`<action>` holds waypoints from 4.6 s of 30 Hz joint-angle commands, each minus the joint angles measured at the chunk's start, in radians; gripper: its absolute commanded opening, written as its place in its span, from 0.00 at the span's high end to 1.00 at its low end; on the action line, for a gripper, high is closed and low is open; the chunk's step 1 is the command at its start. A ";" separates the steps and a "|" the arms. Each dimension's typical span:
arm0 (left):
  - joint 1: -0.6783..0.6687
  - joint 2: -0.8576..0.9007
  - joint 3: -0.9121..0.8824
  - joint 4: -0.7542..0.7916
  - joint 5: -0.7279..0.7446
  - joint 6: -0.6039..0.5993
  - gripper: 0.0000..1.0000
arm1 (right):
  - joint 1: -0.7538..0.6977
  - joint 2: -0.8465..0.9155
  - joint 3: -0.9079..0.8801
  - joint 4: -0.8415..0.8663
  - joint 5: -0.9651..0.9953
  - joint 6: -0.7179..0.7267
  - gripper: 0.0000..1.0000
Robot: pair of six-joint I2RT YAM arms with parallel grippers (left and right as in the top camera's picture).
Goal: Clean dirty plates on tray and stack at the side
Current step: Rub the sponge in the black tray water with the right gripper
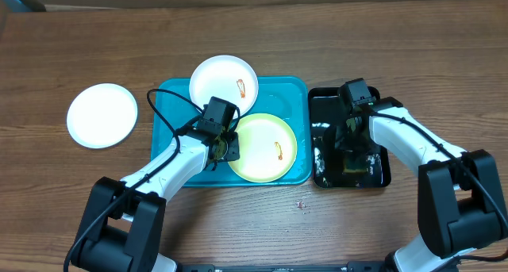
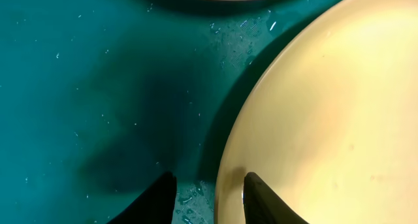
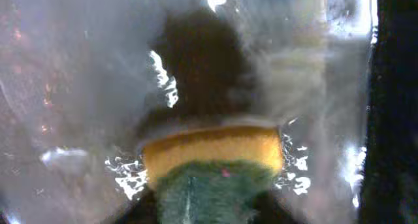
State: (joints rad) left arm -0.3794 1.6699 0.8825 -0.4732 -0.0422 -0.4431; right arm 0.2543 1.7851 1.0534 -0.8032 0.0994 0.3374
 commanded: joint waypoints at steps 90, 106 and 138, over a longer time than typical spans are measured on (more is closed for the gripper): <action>-0.001 -0.005 -0.007 0.073 -0.043 -0.006 0.78 | -0.007 -0.025 0.042 -0.051 -0.074 -0.053 0.96; -0.001 -0.005 -0.007 0.021 0.016 -0.007 0.68 | -0.006 -0.170 0.142 -0.208 0.005 -0.053 0.96; -0.002 -0.005 -0.027 0.077 0.035 -0.007 0.72 | 0.109 -0.168 0.220 -0.233 0.107 -0.103 0.96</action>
State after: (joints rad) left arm -0.3801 1.6699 0.8753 -0.3954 -0.0116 -0.4465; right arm 0.3614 1.6207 1.3018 -1.0756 0.1890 0.2348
